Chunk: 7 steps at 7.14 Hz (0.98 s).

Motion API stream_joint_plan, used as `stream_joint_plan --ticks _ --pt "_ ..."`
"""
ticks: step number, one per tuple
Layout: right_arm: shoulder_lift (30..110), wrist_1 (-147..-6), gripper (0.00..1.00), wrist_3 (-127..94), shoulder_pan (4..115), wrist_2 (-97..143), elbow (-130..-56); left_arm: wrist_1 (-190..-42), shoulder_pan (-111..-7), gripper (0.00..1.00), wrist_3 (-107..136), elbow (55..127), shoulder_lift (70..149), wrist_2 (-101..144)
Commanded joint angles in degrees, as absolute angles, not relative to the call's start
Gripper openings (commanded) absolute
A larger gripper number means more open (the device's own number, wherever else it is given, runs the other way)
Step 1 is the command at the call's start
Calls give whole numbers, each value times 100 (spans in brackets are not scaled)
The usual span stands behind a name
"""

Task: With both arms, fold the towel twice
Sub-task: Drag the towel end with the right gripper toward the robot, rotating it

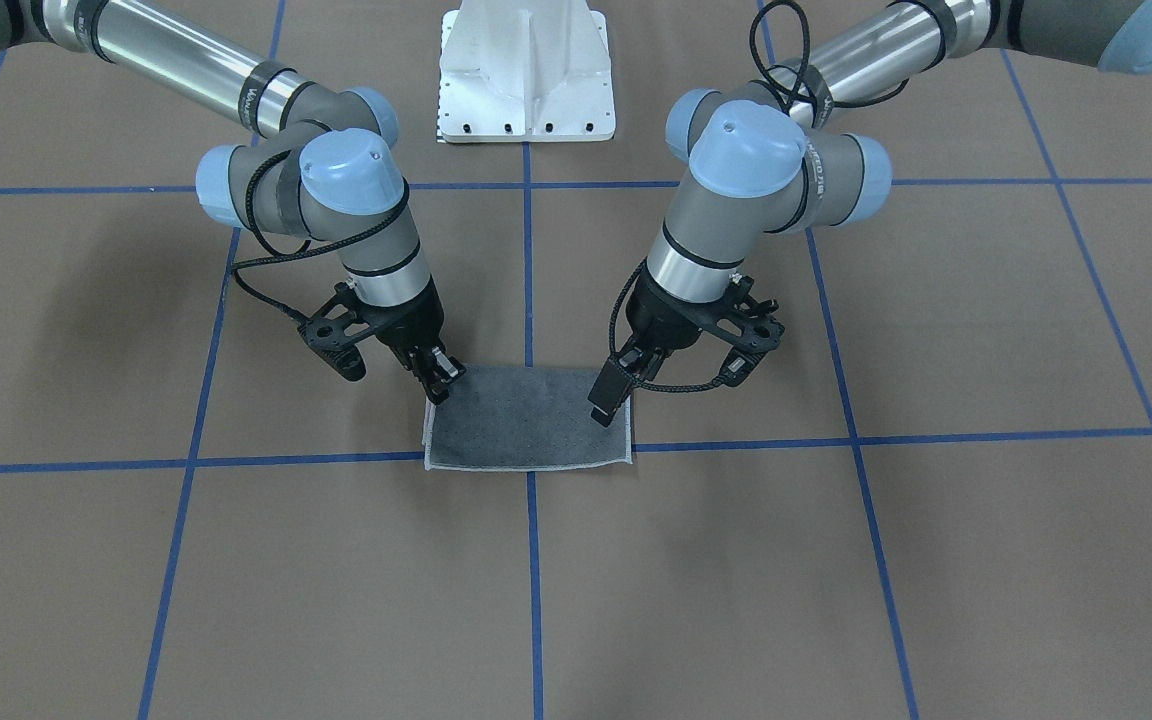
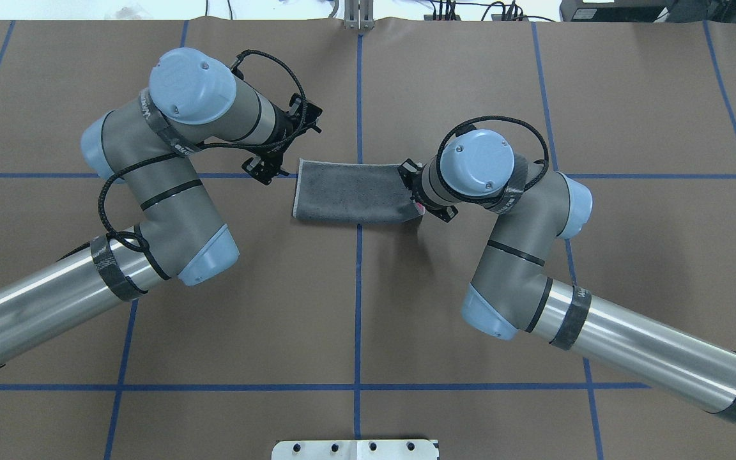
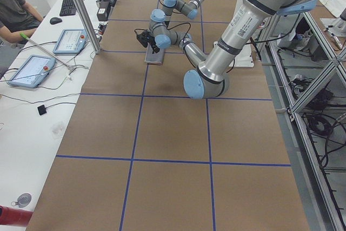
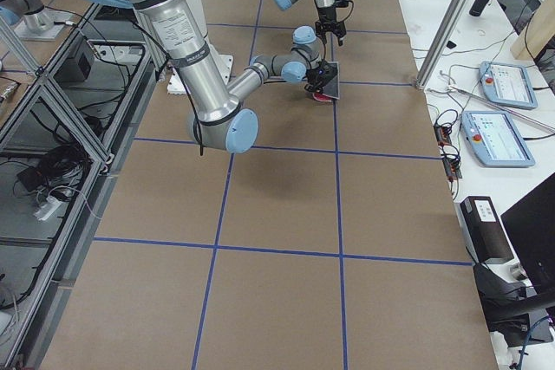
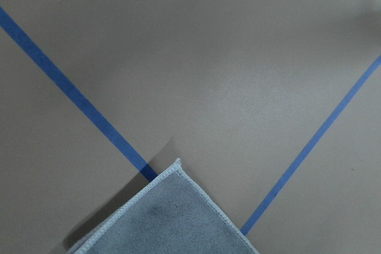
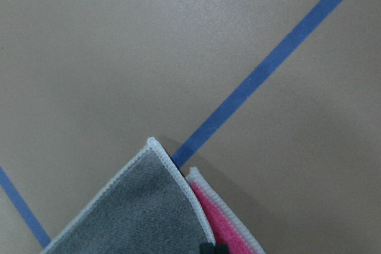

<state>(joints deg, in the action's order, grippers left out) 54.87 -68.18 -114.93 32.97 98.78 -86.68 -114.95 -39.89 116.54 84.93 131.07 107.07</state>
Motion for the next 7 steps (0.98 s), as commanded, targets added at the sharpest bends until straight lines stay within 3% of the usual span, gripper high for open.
stream_joint_plan --ticks 1,4,7 --pt "5843 -6820 0 -11592 3104 9792 -9252 -11408 -3981 100 11663 8516 13113 10714" --pt "6003 -6829 0 -12014 2593 9492 -9833 -11408 -3981 100 11654 8517 13105 10714" --pt "5985 -6943 0 -12347 2330 9257 -9905 -11408 -3981 100 11654 8517 13104 10705"
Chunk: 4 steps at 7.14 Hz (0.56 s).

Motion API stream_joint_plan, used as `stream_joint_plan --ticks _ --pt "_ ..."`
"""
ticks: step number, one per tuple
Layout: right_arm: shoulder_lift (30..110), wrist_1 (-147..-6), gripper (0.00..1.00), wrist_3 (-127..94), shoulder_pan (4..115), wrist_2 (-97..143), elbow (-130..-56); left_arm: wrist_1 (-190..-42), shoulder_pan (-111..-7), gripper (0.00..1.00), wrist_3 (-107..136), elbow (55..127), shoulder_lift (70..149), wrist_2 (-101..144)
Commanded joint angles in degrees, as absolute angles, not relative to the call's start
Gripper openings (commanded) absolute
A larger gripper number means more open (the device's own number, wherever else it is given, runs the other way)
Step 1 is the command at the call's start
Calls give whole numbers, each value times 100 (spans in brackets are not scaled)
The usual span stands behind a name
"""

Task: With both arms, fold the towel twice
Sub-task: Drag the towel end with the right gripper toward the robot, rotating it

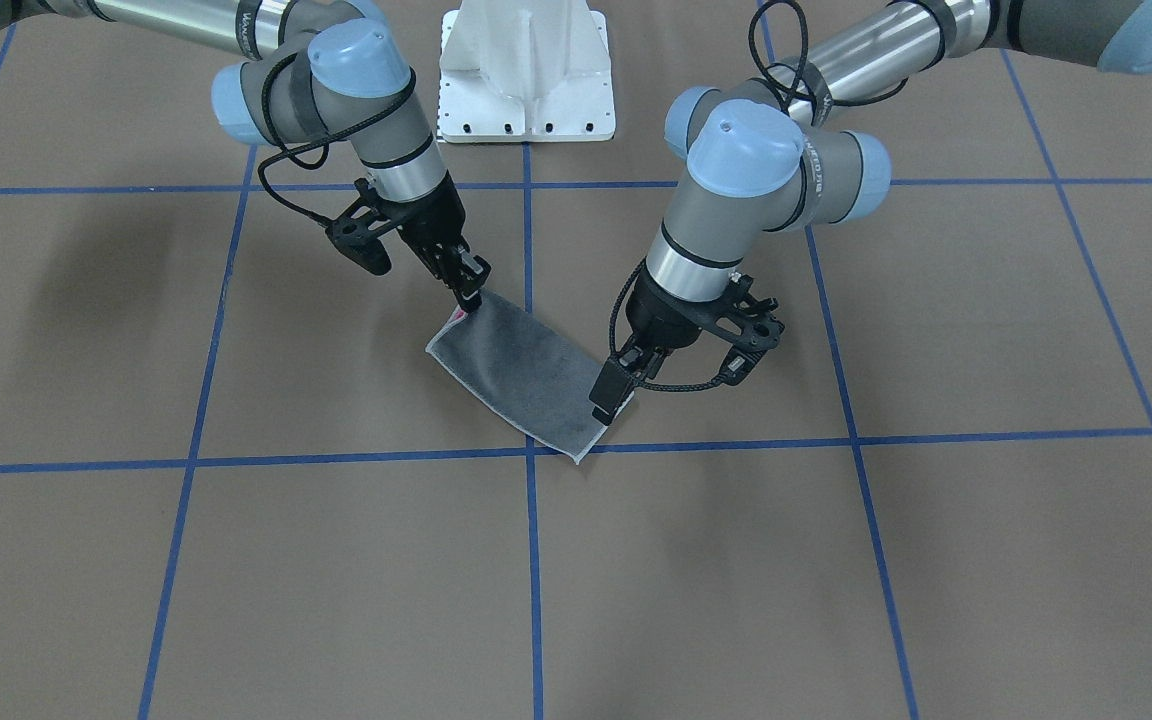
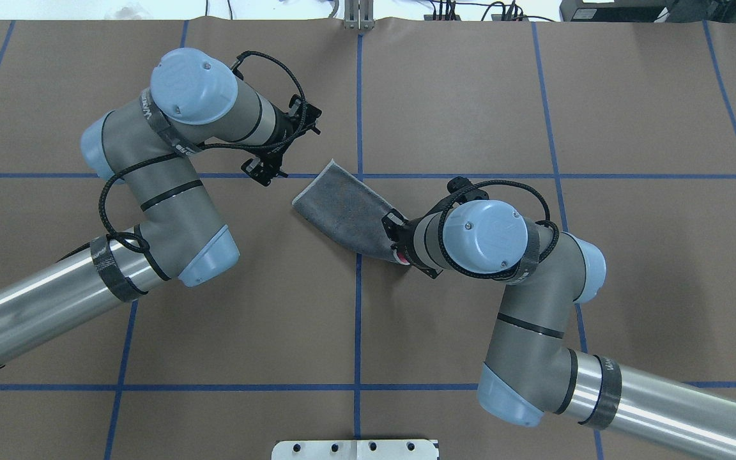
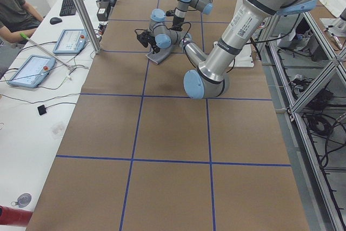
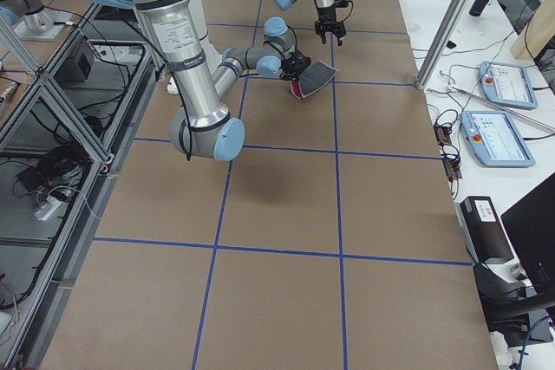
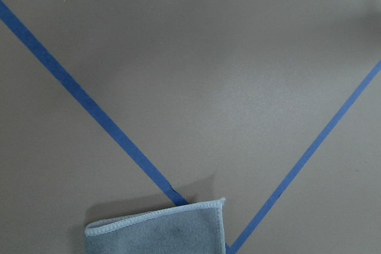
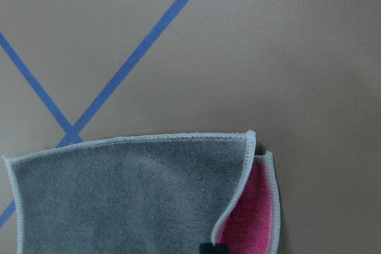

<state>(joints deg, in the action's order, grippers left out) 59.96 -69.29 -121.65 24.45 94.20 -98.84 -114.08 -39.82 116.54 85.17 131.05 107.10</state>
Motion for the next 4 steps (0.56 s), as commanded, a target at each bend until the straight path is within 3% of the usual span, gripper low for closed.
stream_joint_plan --ticks 1,4 --pt "5977 -6952 0 -12357 2146 9037 -9905 -11408 -3981 100 11654 8517 13104 10705" --pt "5889 -7433 0 -12515 1751 8572 -10220 -11408 -3990 100 11646 8525 13096 10705"
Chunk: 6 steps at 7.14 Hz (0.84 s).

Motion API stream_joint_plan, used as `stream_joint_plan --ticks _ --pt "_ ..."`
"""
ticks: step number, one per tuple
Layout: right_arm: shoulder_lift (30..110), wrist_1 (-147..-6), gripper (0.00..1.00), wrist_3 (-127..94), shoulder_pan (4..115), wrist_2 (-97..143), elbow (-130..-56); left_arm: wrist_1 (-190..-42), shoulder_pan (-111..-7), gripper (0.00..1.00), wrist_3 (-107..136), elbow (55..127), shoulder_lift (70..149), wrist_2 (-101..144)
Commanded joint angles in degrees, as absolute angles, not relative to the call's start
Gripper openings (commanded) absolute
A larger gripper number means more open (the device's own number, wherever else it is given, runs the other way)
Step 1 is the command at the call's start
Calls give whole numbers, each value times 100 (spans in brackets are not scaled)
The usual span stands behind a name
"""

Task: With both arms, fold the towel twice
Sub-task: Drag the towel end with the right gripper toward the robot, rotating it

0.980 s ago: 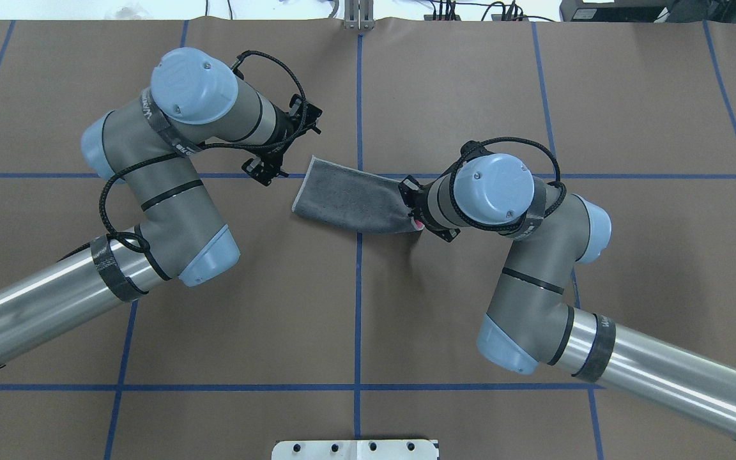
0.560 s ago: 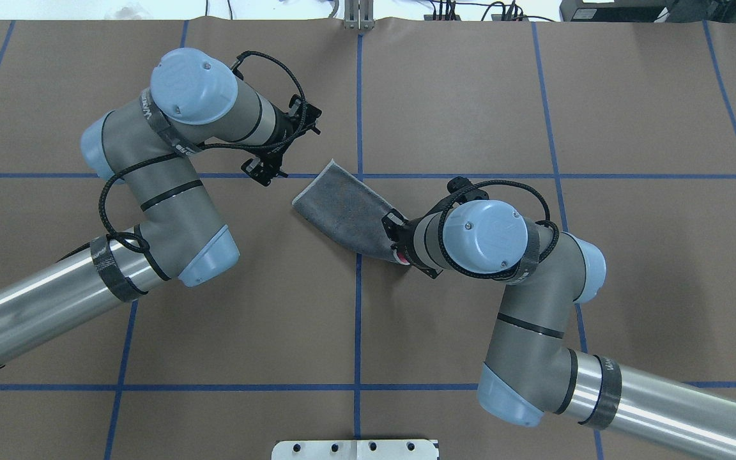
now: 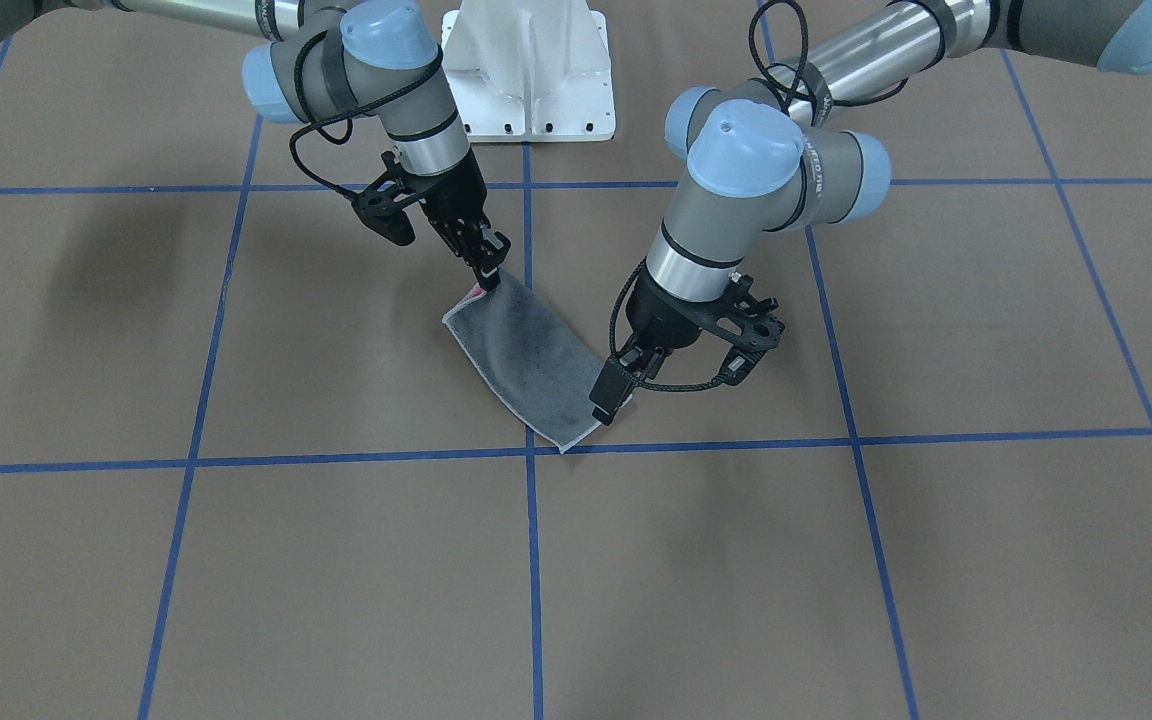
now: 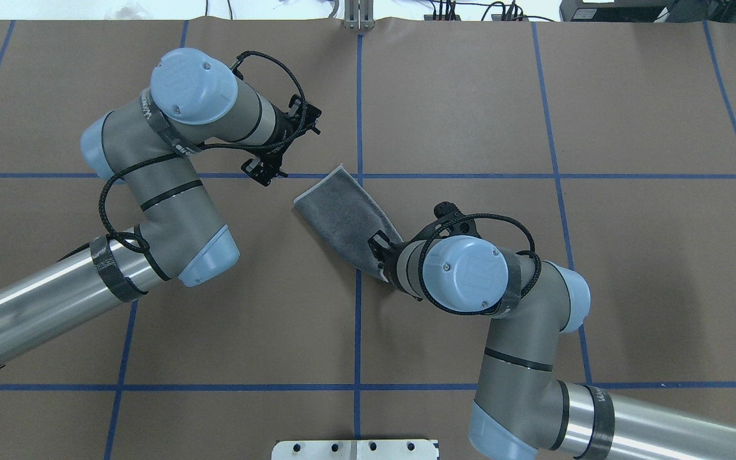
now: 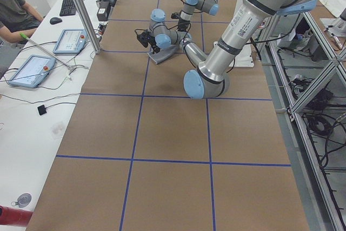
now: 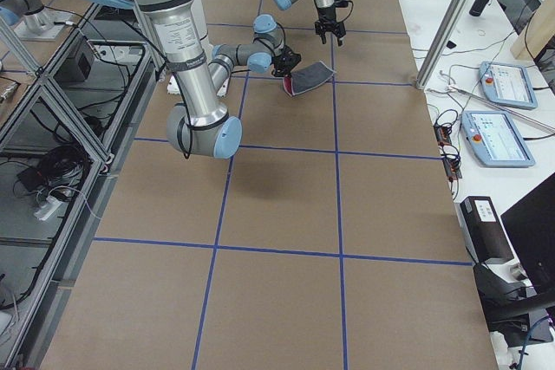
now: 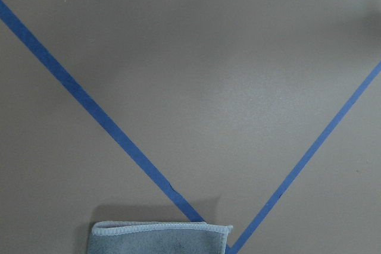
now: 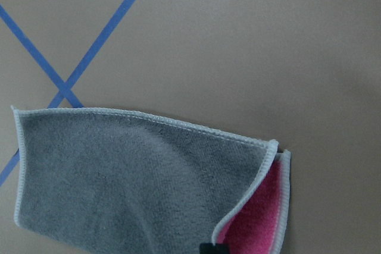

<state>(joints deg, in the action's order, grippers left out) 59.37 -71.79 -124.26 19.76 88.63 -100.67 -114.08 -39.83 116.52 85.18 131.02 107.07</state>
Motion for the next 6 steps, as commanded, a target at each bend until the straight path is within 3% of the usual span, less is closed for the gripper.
stream_joint_plan --ticks 1,6 --pt "5758 -7566 0 -12568 1679 8526 -10213 -11400 -4016 100 11611 8630 13078 10783" --pt "5344 -7805 0 -12577 1336 8148 -10081 -11241 -4113 100 11575 9333 12517 11118"
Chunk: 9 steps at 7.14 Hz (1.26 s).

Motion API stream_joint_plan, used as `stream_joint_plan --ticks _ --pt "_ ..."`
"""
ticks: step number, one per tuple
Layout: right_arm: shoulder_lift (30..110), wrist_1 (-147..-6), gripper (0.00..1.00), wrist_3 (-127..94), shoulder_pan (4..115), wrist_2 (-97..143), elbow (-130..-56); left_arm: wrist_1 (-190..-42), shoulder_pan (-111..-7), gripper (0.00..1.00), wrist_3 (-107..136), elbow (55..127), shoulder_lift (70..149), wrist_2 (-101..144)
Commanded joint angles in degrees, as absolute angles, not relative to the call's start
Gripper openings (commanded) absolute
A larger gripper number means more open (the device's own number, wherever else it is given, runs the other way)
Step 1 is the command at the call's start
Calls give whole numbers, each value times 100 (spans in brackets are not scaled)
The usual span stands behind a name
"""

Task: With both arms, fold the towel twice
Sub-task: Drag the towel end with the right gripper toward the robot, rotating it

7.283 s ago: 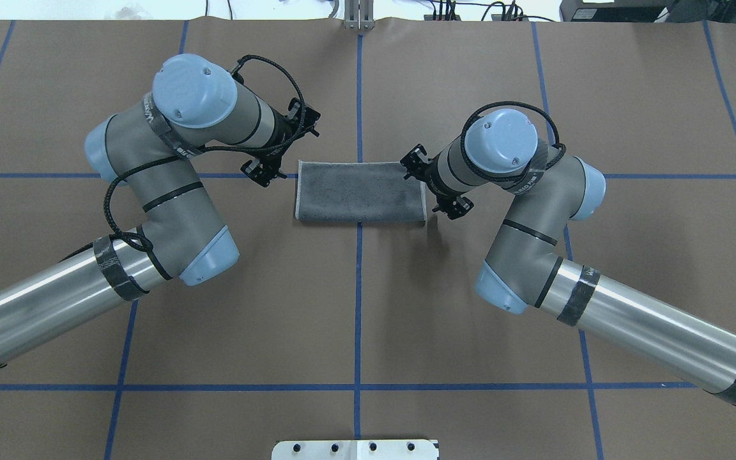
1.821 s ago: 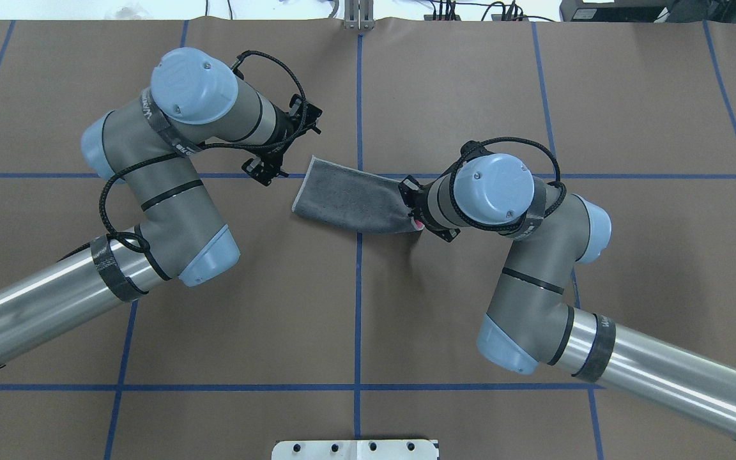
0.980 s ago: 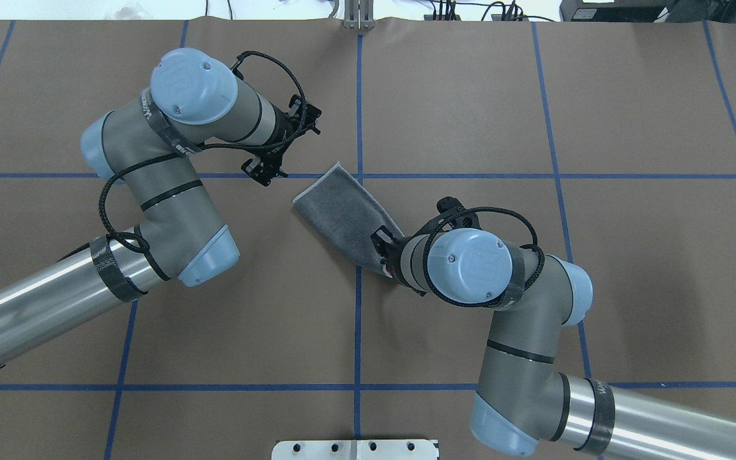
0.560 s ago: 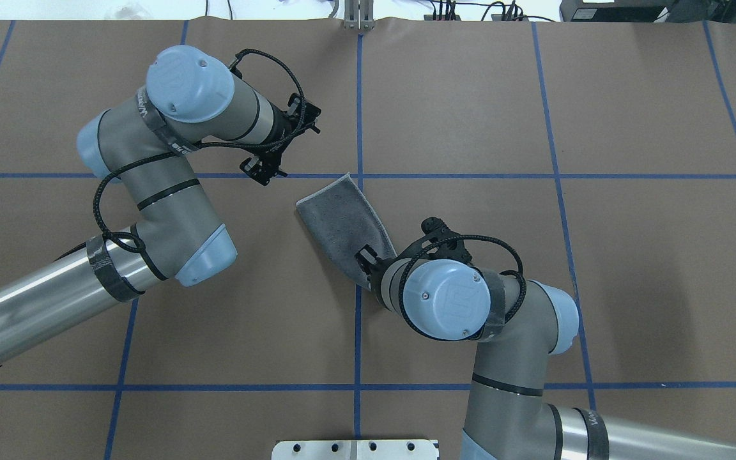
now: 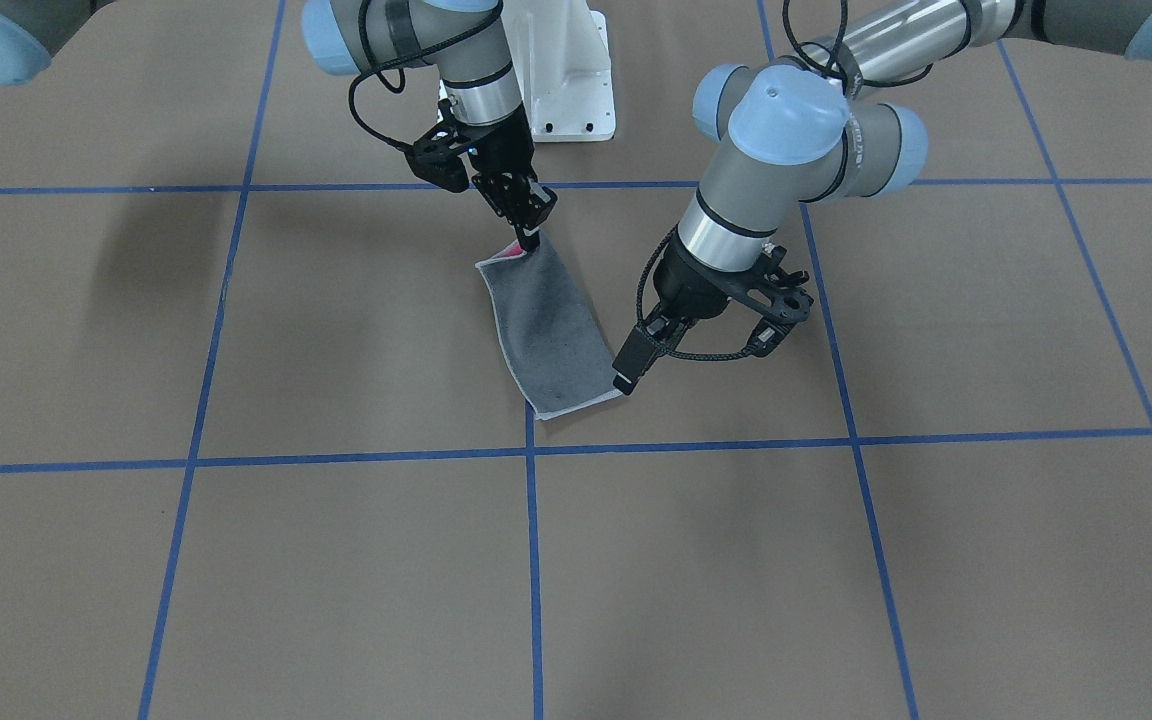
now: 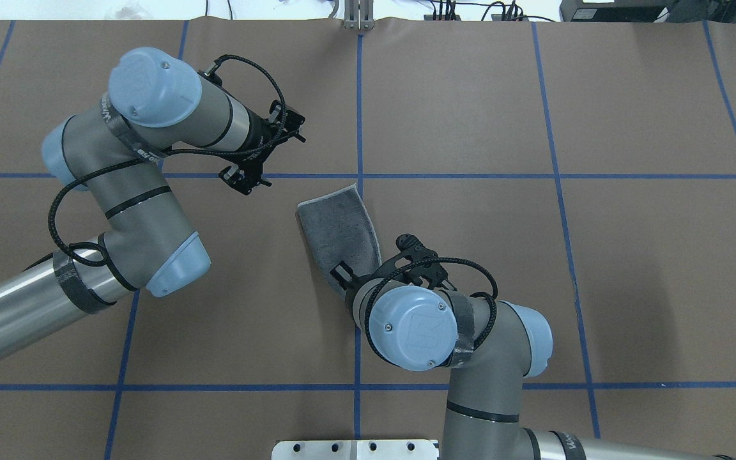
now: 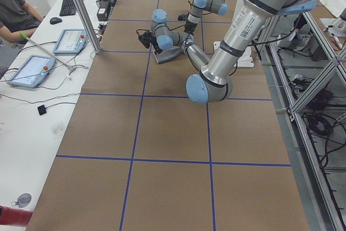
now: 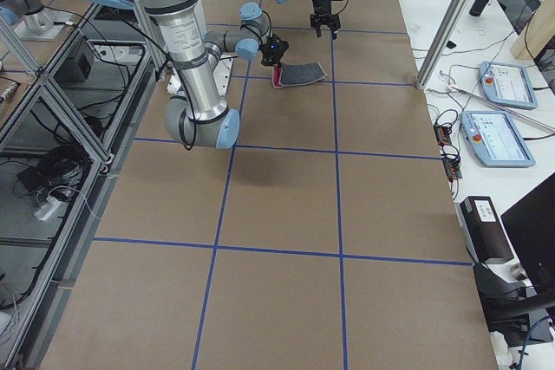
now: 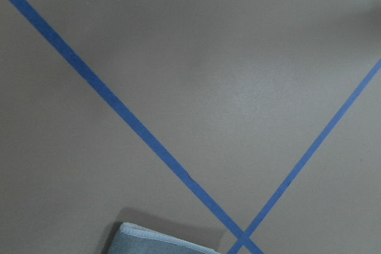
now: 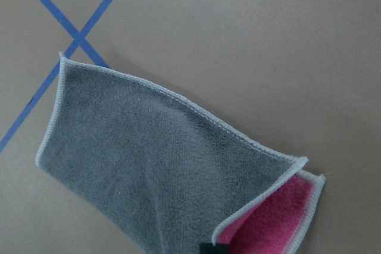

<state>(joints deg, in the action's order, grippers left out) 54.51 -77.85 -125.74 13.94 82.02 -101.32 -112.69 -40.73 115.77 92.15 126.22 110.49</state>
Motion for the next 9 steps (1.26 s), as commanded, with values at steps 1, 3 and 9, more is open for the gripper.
stream_joint_plan --ticks 1,3,9 --pt "5335 -7805 0 -12577 1292 8139 -10046 -11241 -4122 100 11575 9395 12472 11136" --pt "5055 -7822 0 -12577 1274 8086 -9731 -11119 -4122 100 11575 9448 12445 11144" --pt "5721 -8051 100 -11842 2361 9190 -10485 -10828 -3677 100 11654 9658 12411 10804"
